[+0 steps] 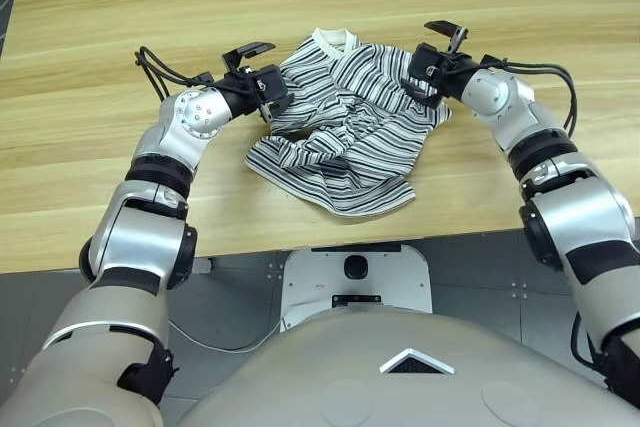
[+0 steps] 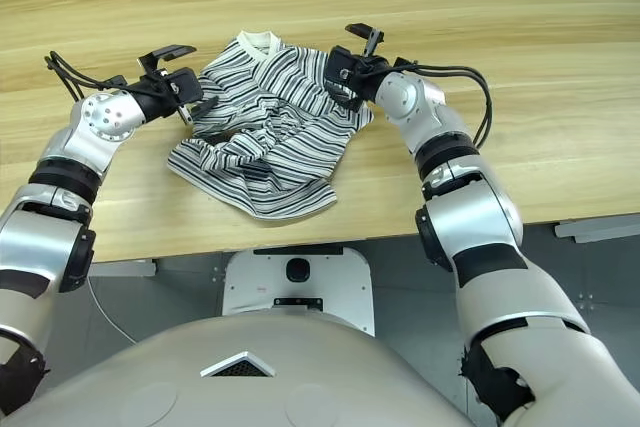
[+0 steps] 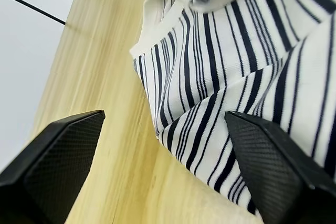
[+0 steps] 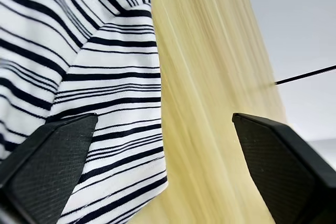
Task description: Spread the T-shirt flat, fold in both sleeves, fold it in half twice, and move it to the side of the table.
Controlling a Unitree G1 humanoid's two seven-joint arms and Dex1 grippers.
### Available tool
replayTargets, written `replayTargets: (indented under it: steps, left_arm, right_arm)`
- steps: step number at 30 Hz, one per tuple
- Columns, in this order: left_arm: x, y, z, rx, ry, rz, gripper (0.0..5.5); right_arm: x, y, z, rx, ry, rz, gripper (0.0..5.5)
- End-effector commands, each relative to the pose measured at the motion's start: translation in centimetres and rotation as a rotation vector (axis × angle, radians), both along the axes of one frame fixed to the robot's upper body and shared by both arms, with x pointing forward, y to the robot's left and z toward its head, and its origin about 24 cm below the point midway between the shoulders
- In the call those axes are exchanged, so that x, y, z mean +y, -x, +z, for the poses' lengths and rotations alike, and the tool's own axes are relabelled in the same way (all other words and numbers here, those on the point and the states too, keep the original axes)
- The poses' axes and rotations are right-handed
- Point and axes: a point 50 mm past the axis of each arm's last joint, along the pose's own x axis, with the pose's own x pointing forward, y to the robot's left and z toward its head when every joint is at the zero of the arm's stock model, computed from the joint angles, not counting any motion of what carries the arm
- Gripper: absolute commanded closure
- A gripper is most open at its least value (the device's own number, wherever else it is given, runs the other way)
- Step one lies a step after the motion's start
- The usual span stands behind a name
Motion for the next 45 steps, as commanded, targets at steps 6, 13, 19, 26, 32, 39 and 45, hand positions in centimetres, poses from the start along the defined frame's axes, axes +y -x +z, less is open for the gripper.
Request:
replayTargets:
  steps: [6, 13, 19, 26, 32, 39, 45]
  left_arm:
    - [1.0, 3.0, -4.4, 0.159, -0.117, -0.005, 1.23]
    - [0.2, 4.0, -4.5, 0.132, -0.075, -0.106, 1.23]
    - [2.3, 6.1, -4.0, 0.193, -0.135, -0.234, 1.23]
    - [5.5, 6.7, -0.8, 0.230, -0.203, -0.284, 1.23]
    - [4.6, 3.9, 3.3, 0.014, -0.170, -0.271, 1.23]
    - [2.1, -0.6, 9.3, -0.326, 0.021, -0.184, 1.23]
    - [1.2, -0.9, 7.8, -0.096, 0.244, -0.140, 1.23]
  right_arm:
    - [-7.4, 1.7, -1.4, 0.177, 0.321, 0.017, 0.74]
    - [-9.1, 3.0, -0.3, 0.330, 0.307, 0.153, 0.74]
    - [-10.3, 4.7, -1.8, 0.483, 0.382, 0.181, 0.74]
    - [-10.9, 5.1, 1.2, 0.487, 0.289, 0.250, 0.74]
    - [-9.0, 2.5, 5.6, 0.200, 0.149, 0.218, 0.74]
    - [-5.5, -0.8, 10.9, -0.200, -0.085, 0.145, 0.74]
    - [-3.3, -2.0, 10.7, -0.127, -0.243, 0.085, 0.74]
